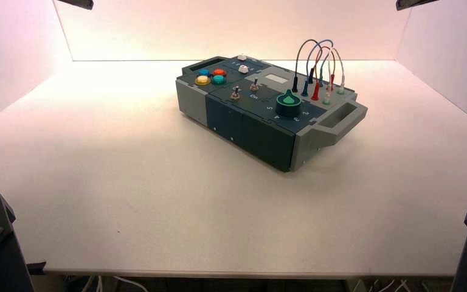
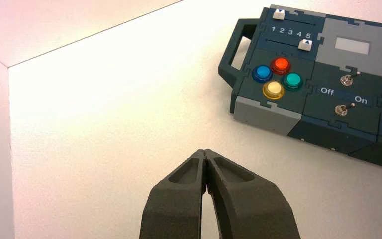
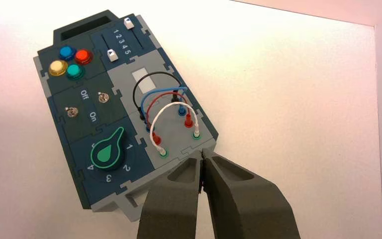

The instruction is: Open left gripper.

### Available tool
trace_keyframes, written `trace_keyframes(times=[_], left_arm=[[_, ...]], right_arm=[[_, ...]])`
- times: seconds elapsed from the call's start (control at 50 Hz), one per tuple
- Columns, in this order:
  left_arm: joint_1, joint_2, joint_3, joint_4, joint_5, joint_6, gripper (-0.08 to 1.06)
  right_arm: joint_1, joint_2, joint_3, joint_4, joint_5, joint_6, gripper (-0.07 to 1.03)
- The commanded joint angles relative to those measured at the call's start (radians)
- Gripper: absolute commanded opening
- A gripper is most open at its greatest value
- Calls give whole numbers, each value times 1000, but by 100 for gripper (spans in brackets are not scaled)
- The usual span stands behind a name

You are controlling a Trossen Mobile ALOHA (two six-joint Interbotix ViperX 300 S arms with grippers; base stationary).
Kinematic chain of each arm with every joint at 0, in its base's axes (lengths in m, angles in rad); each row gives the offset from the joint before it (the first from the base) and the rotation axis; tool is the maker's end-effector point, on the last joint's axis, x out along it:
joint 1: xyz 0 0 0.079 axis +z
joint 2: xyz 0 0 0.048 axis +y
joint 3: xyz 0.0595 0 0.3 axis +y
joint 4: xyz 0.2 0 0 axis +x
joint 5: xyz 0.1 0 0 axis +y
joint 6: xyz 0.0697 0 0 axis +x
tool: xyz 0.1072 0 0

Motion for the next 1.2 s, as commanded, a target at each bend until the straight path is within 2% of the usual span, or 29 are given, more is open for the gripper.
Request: trace_keyframes(times=[0.02, 0.52, 0.66, 0.72, 0.9, 1.06, 1.2], left_arm=[[2, -5, -12, -2, -9, 2, -3], [2, -8, -17, 0, -8, 2, -3], [-15, -8, -29, 0, 17, 8, -3], [-38, -6, -38, -2, 35, 17, -3], [-147, 35, -66, -9, 114, 97, -3], [-199, 98, -95, -20, 163, 110, -3], [-206, 112, -103, -25, 155, 114, -3]], right_arm=[[3, -2, -14, 5, -9, 2, -2], [5, 9, -9, 5, -9, 2, -2], [5, 9, -11, 5, -9, 3, -2], [3, 9, -11, 5, -9, 2, -2], [5, 9, -14, 6, -3, 2, -2], [5, 9, -18, 11, 11, 5, -2], [3, 9, -18, 11, 8, 5, -2]])
